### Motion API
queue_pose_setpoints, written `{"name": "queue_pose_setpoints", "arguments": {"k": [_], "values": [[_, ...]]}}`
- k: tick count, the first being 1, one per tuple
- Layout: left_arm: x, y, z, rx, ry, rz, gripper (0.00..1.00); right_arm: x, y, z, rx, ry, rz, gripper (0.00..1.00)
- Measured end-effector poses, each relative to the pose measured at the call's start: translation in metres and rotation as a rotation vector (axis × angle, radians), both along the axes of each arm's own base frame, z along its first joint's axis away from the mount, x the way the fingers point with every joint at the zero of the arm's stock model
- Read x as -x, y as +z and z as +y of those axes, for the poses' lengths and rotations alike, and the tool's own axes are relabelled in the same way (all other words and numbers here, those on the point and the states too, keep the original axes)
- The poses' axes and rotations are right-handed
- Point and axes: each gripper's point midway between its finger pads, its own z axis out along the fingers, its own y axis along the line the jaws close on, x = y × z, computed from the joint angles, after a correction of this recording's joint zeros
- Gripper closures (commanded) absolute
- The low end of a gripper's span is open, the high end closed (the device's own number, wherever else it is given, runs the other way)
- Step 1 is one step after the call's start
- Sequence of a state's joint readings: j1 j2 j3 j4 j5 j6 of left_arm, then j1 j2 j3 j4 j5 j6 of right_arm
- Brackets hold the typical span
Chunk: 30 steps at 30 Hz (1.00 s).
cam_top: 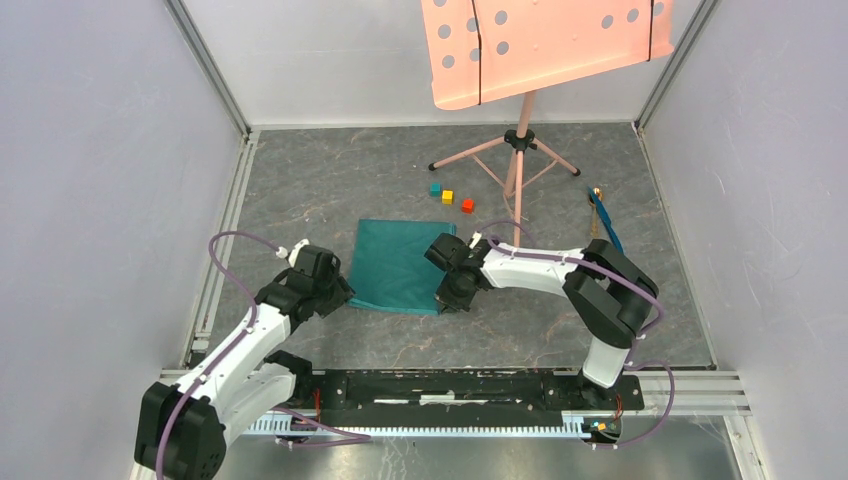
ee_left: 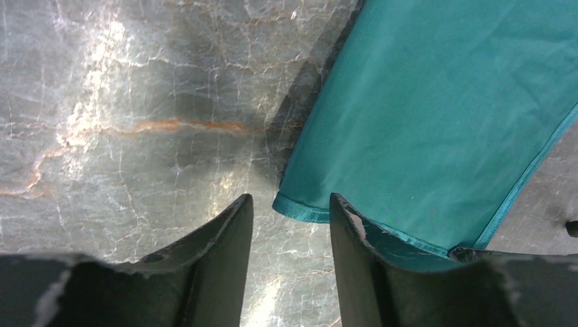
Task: Fold the napkin into a case and place the utensils inside
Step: Pick up the top corner of the square folded napkin from the center of the board.
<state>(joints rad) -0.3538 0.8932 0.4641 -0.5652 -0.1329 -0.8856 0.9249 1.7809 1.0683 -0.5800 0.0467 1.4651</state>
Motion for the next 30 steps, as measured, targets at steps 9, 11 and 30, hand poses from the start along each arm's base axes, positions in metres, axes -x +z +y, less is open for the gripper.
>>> {"name": "queue_pose_setpoints", "arguments": {"k": [9, 11, 30], "values": [[-0.004, -0.007, -0.001, 0.017, 0.007, -0.031, 0.6, 0.001, 0.001, -0.001, -0.017, 0.0, -0.012, 1.0], [-0.003, -0.009, -0.001, 0.016, 0.006, -0.026, 0.61, 0.0, 0.002, 0.0, -0.02, -0.001, -0.014, 1.0], [-0.024, 0.022, -0.019, 0.097, -0.021, -0.105, 0.98, -0.012, 0.03, 0.001, -0.027, 0.017, -0.098, 1.0]]}}
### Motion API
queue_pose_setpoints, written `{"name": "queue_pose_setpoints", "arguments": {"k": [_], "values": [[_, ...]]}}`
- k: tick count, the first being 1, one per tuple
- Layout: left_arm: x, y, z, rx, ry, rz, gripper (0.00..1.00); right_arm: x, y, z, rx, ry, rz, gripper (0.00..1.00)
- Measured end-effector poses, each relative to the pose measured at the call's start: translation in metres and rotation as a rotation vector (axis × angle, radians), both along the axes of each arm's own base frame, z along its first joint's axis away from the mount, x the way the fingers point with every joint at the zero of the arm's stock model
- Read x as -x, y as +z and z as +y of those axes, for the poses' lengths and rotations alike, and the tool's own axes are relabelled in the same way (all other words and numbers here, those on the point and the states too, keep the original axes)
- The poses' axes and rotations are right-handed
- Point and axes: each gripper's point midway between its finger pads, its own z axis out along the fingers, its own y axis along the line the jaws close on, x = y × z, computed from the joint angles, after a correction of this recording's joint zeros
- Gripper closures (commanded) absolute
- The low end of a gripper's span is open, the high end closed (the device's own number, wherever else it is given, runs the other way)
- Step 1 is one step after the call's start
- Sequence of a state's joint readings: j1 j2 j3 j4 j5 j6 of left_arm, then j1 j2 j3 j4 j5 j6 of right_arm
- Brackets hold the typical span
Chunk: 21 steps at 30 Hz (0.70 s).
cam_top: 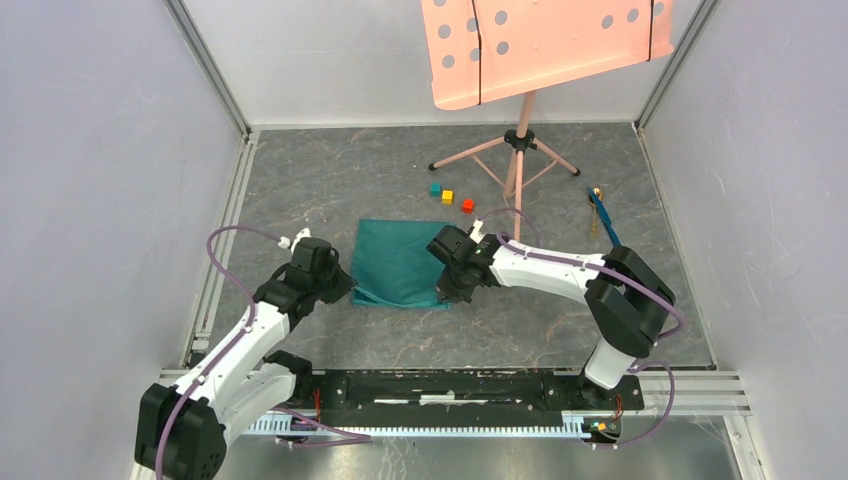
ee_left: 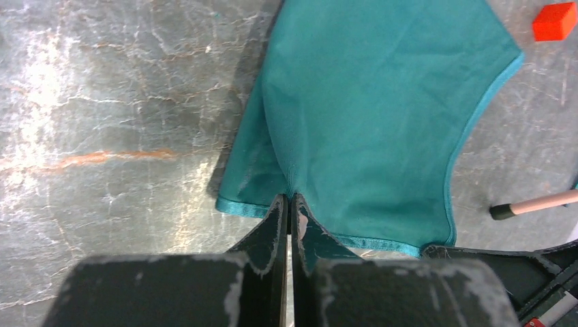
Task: Fold the napkin into a case and place the utensils inside
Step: Pick up the top corner of the square folded napkin from the center of the board.
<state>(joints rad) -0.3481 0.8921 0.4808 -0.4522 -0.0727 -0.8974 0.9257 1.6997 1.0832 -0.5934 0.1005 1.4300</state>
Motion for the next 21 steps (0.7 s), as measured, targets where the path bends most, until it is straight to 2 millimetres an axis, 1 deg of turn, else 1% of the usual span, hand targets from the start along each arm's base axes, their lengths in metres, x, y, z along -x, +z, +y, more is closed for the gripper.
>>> {"name": "queue_pose_setpoints", "arguments": {"k": [4, 9, 13, 17, 21], "values": [[-0.007, 0.009, -0.004, 0.015, -0.005, -0.025, 0.98, -0.009, 0.01, -0.004, 0.013, 0.004, -0.056, 1.0], [-0.01, 0.006, -0.009, 0.027, -0.019, -0.009, 0.98, -0.028, 0.017, -0.017, 0.039, -0.013, -0.119, 1.0], [-0.012, 0.003, -0.013, 0.036, -0.029, 0.0, 0.98, -0.038, 0.018, -0.02, 0.041, -0.016, -0.146, 1.0], [-0.012, 0.002, -0.014, 0.044, -0.034, -0.006, 0.98, -0.038, 0.015, -0.02, 0.034, -0.004, -0.15, 1.0], [-0.003, -0.009, -0.011, 0.038, -0.034, 0.009, 0.98, -0.029, 0.004, -0.022, 0.031, 0.014, -0.124, 1.0]]}}
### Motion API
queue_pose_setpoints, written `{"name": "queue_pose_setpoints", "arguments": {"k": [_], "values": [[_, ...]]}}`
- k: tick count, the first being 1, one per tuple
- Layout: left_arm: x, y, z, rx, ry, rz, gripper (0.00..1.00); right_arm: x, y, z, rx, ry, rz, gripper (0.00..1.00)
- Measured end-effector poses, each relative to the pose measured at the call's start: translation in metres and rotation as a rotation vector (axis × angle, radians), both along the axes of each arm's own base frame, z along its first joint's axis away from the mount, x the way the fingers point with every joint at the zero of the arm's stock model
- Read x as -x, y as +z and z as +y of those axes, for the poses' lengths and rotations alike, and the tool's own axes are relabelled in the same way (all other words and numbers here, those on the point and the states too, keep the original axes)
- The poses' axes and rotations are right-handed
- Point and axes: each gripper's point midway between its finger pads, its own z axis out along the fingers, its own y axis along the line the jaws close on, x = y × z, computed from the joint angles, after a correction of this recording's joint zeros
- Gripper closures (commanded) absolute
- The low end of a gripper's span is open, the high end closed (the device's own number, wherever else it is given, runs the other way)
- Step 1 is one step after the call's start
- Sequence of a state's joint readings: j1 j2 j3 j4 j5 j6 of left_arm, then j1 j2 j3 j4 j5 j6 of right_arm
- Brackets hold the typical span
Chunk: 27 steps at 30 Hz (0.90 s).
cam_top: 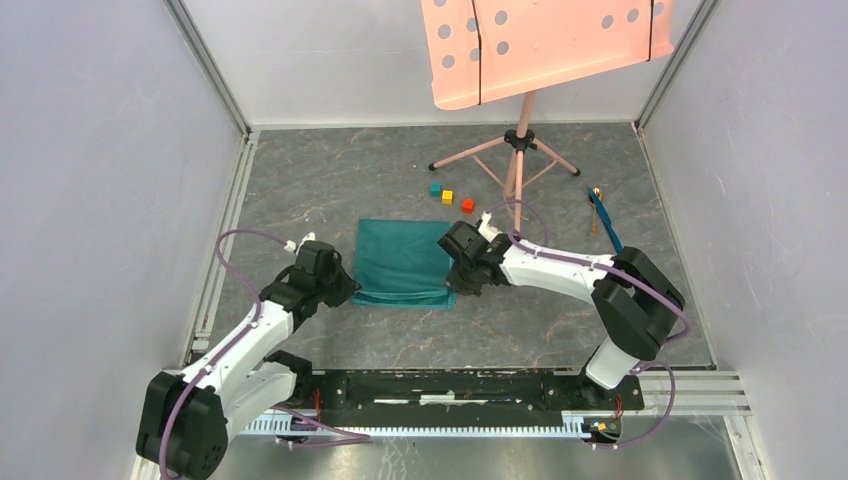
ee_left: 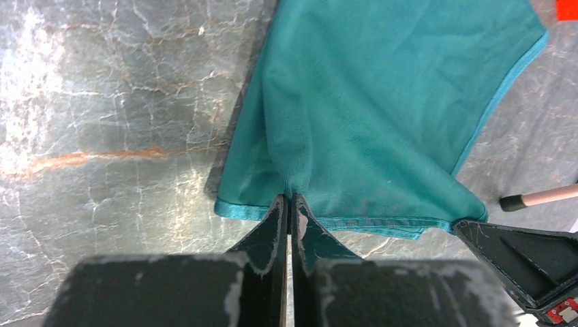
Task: Fold the napkin into a case and place the utensils inside
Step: Pick up the top corner of the square folded napkin from the center of the board, then smooth out the square-folded napkin at the center of the board.
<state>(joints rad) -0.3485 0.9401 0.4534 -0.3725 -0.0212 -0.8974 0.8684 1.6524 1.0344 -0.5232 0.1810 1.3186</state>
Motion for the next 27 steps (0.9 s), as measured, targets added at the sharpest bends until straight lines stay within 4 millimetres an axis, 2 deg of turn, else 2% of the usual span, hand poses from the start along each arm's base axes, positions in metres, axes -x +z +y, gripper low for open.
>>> {"name": "queue_pose_setpoints", "arguments": {"k": [6, 14, 23, 27], "values": [[0.008, -0.009, 0.003, -0.013, 0.001, 0.028, 0.98, 0.011, -0.013, -0.004, 0.002, 0.014, 0.035, 1.0], [0.01, -0.01, 0.006, -0.021, 0.006, 0.036, 0.98, 0.017, -0.013, 0.004, -0.02, 0.038, 0.039, 1.0], [0.012, -0.016, 0.008, -0.039, 0.014, 0.058, 0.98, 0.023, -0.021, 0.002, -0.022, 0.041, 0.054, 1.0], [0.014, -0.021, 0.011, -0.05, 0.018, 0.072, 0.92, 0.024, -0.022, 0.003, -0.029, 0.04, 0.06, 1.0]]}}
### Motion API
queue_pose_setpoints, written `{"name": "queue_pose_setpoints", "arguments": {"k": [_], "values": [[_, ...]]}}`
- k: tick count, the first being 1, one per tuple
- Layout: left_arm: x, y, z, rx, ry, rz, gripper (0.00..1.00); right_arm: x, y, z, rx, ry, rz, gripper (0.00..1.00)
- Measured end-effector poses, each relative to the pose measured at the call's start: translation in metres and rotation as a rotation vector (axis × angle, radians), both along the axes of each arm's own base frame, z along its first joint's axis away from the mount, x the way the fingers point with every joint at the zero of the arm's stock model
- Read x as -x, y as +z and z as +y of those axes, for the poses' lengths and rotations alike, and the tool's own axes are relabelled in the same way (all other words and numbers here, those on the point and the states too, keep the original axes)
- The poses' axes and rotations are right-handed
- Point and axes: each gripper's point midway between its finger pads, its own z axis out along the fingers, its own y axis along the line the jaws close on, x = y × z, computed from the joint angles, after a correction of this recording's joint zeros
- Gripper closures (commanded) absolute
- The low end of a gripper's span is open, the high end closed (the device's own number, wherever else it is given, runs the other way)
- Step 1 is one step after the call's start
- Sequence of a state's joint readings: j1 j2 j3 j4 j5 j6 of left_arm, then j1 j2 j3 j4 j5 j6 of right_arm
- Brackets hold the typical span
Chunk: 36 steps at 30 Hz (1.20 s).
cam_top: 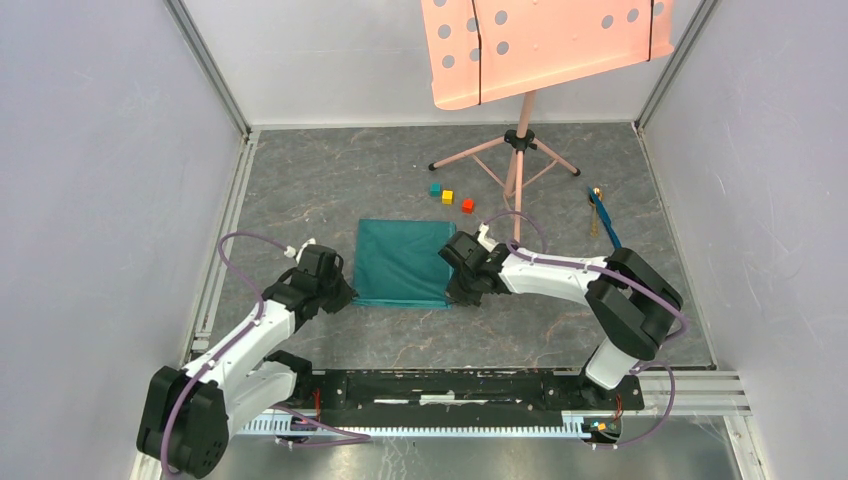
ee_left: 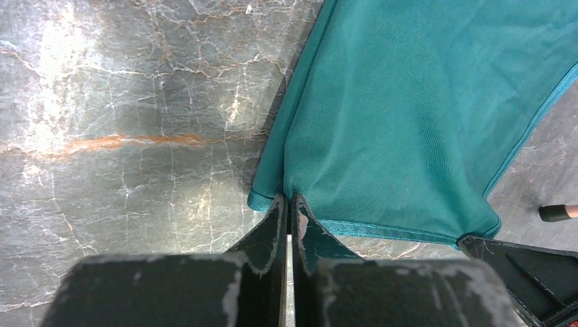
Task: Fold the napkin into a case and place the utensils inside
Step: Smooth out the square-folded napkin at the center of the board.
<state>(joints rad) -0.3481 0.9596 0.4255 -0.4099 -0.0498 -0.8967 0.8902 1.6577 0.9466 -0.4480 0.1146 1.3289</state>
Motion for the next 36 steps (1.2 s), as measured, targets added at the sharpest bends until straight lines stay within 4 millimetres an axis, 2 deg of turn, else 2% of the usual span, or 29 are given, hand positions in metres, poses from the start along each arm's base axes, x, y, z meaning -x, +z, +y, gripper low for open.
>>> {"name": "queue_pose_setpoints", "arguments": {"k": [3, 6, 10, 13, 15, 17, 20, 27, 32, 36], "values": [[0.002, -0.002, 0.001, -0.005, 0.001, 0.008, 0.82, 0.001, -0.003, 0.0, 0.0, 0.0, 0.004, 1.0], [0.004, 0.0, 0.002, -0.011, -0.005, 0.005, 0.68, 0.001, -0.004, 0.001, -0.001, 0.003, 0.006, 1.0], [0.007, 0.007, 0.004, -0.02, -0.021, -0.009, 0.52, 0.001, -0.004, 0.002, -0.003, 0.003, 0.005, 1.0], [0.005, 0.022, 0.003, -0.015, -0.038, -0.043, 0.5, 0.001, -0.004, 0.002, -0.004, 0.001, 0.006, 1.0], [0.002, 0.033, 0.001, 0.0, -0.044, -0.074, 0.55, 0.001, -0.004, 0.002, -0.005, 0.0, 0.006, 1.0], [-0.001, 0.042, -0.004, 0.025, -0.057, -0.095, 0.69, 0.001, -0.004, 0.002, -0.007, -0.003, 0.007, 1.0], [-0.001, 0.045, -0.012, 0.058, -0.086, -0.094, 0.78, 0.002, -0.005, 0.003, -0.01, -0.002, 0.01, 1.0], [-0.005, 0.019, -0.029, 0.096, -0.136, 0.005, 0.94, 0.003, -0.005, 0.004, -0.018, -0.001, 0.014, 1.0], [-0.001, -0.007, -0.023, 0.06, -0.132, 0.043, 0.98, 0.002, -0.005, 0.007, -0.025, 0.007, 0.004, 1.0], [0.004, -0.022, -0.018, 0.035, -0.126, 0.069, 0.98, 0.0, -0.004, 0.008, -0.019, 0.026, -0.022, 0.86]]}}
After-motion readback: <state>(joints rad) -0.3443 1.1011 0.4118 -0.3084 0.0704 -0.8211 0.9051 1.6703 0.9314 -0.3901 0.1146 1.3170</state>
